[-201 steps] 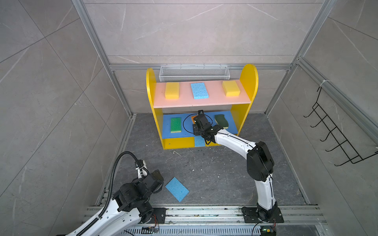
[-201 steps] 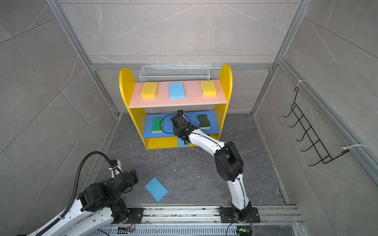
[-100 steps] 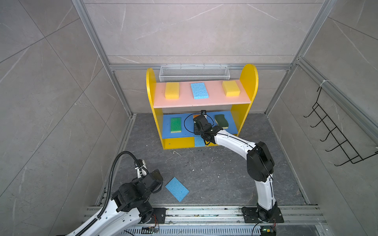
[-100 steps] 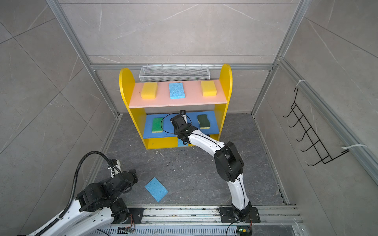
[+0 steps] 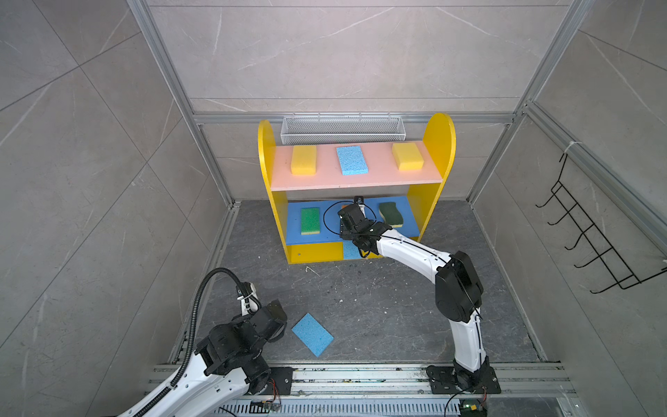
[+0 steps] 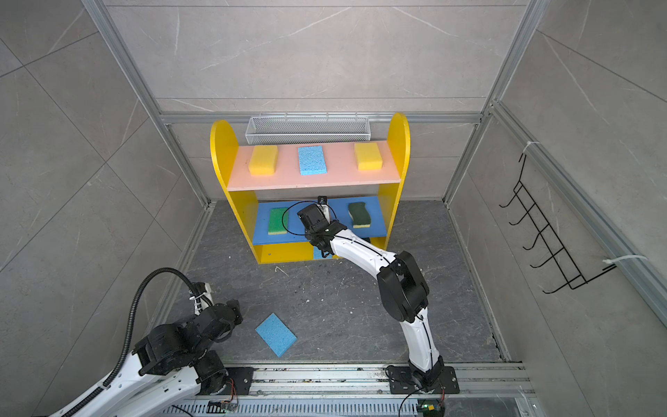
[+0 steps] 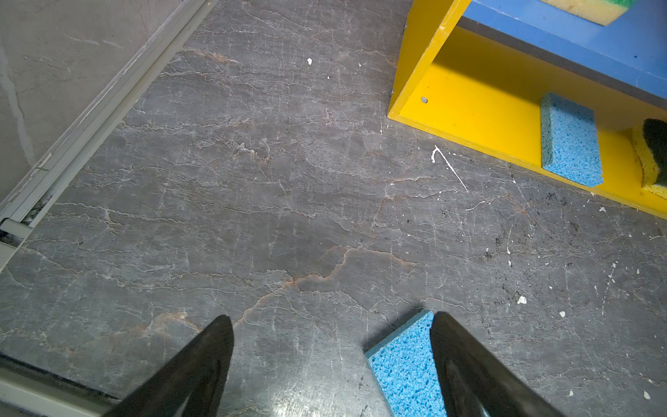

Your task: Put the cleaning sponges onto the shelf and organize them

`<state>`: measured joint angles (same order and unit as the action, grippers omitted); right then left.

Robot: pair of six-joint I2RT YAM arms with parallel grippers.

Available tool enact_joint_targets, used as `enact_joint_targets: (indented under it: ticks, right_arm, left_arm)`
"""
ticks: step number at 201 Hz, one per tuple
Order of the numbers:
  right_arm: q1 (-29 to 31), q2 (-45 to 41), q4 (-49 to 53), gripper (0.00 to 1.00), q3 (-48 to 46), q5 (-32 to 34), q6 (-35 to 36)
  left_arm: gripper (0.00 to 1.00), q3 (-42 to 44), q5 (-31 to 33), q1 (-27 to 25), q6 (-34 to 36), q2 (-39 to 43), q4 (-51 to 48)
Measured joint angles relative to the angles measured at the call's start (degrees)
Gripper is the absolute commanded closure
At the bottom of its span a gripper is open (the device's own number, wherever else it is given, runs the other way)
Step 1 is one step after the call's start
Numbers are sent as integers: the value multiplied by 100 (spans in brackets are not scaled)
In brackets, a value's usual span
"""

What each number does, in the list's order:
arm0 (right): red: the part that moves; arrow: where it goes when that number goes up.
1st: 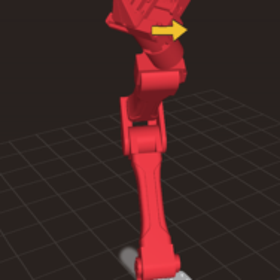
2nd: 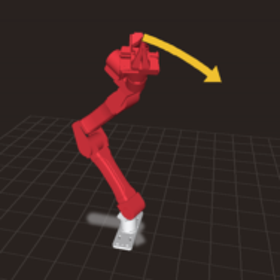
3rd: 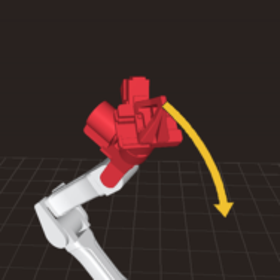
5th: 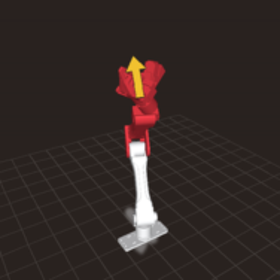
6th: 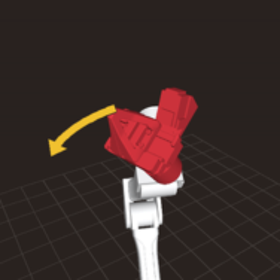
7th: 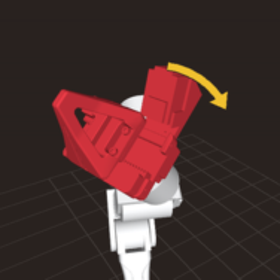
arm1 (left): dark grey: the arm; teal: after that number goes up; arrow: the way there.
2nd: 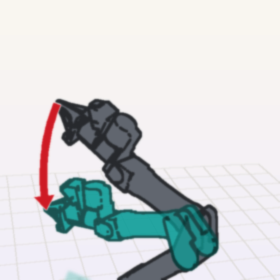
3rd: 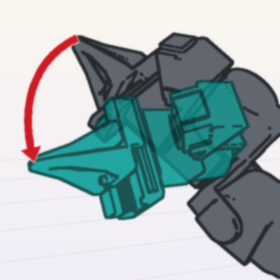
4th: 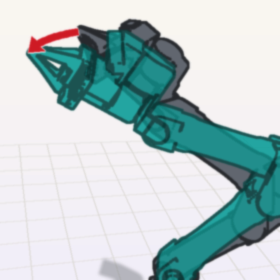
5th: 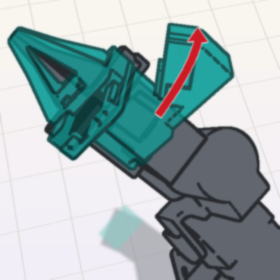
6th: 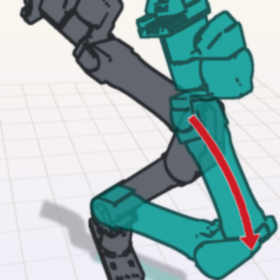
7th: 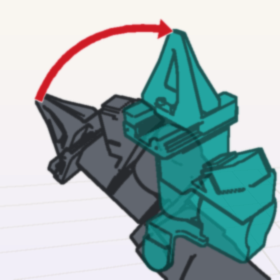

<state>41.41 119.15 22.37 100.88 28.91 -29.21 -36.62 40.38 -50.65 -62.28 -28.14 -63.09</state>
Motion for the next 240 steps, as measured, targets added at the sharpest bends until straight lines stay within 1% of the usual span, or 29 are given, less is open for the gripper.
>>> enact_joint_targets:
  ticks: [28, 75, 118, 153, 188, 216, 240]
  right_arm:
    - [0, 0, 13, 22, 13, -39, 2]
    - [0, 0, -46, 15, 17, -197, 74]
    - [0, -4, -120, 15, 4, -306, 181]
    - [17, -177, -138, 15, -219, -326, 199]
    - [101, -782, -157, 13, -968, -387, 201]
    - [232, -1351, -90, 13, -1515, -544, 195]
    - [304, -2079, -149, 17, -2201, -828, 122]
  left_arm:
    - [12, 0, 0, 0, -35, 17, -33]
    - [12, 0, 0, 0, -55, 17, -109]
    - [12, -2, 0, 0, -57, 20, -120]
    - [12, -44, -4, 0, -57, 20, -129]
    - [12, -197, -4, 0, -55, -2, -138]
    - [13, -223, -20, 0, -55, -20, -140]
    - [13, -225, -28, 0, -55, -46, -144]
